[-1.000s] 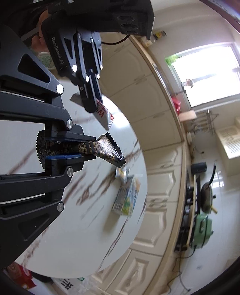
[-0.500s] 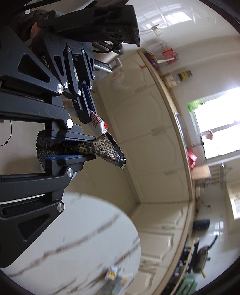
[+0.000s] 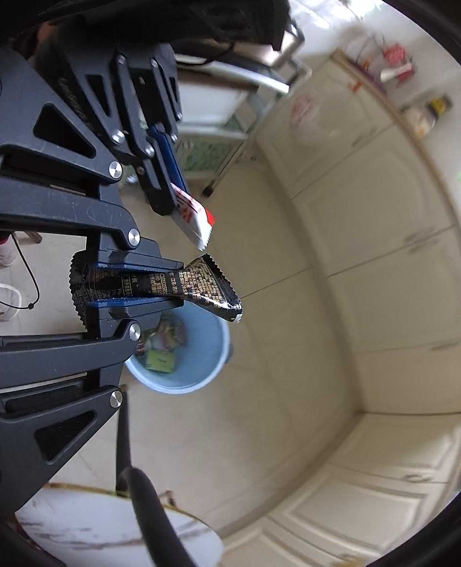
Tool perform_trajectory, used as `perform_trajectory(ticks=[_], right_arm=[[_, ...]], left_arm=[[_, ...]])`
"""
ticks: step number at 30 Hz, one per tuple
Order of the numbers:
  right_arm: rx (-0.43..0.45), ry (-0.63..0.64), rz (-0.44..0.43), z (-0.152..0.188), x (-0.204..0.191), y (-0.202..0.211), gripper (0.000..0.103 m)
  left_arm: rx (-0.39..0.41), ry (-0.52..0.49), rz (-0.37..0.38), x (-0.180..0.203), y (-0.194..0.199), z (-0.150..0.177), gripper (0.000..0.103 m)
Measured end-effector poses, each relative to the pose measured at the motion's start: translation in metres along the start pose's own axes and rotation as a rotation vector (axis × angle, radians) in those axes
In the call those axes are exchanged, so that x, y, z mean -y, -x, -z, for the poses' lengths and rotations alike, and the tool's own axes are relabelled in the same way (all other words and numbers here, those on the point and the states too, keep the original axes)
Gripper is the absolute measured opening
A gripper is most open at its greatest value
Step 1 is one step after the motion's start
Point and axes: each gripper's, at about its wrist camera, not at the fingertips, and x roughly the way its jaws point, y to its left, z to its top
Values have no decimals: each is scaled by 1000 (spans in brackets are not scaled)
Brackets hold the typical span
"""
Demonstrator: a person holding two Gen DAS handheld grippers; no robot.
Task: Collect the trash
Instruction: 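Open both tools over the blue bucket to drop the wrapper and packet, then move both open tools away from the bucket back toward the table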
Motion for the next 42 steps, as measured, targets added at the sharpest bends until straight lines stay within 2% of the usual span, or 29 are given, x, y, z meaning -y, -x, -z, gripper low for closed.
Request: perform_trajectory(ticks=[2,5,7,11,15,19,20,21,23,26,30,33,37,42], right_arm=[[-29,-14,10,-4,10,-24,13],[-43,-33,26,-15,24,-51,21],[-47,-51,26,-22,34,-62,34],[-35,-60,47,-28,46,-68,36],[-9,-70,61,-32,50,-62,49],[1,-87,59,-34,55,-56,50],[5,-88,60,-34,56,-54,50],[8,-88,61,-34,56,-51,50],[13,-90,51,-34,55,-46,50],[26,-86,40,-34,50,-35,50],[58,-68,9,-34,36,-12,50],[106,-23,-1,-33,16,15,52],[214,34,-2,-25,-8,72,60],[363,105,35,-2,-34,160,64]], left_arm=[[-38,-5,-8,-12,-20,-8,6],[-76,6,-3,-18,-41,-18,6],[-96,11,-17,-24,-50,-27,6],[-114,16,-11,-36,-66,-46,7],[-127,25,-24,-41,-80,-65,10],[-141,51,-31,-44,-81,-71,16],[-143,55,-37,-38,-82,-75,24],[-142,58,-49,-41,-80,-75,41],[-126,64,-78,-28,-83,-84,58],[-97,86,-99,-26,-68,-86,58],[-12,110,-173,-30,-30,-82,58],[78,138,-210,-34,14,-76,59],[233,138,-271,-21,78,-62,65],[435,52,-290,27,152,-43,66]])
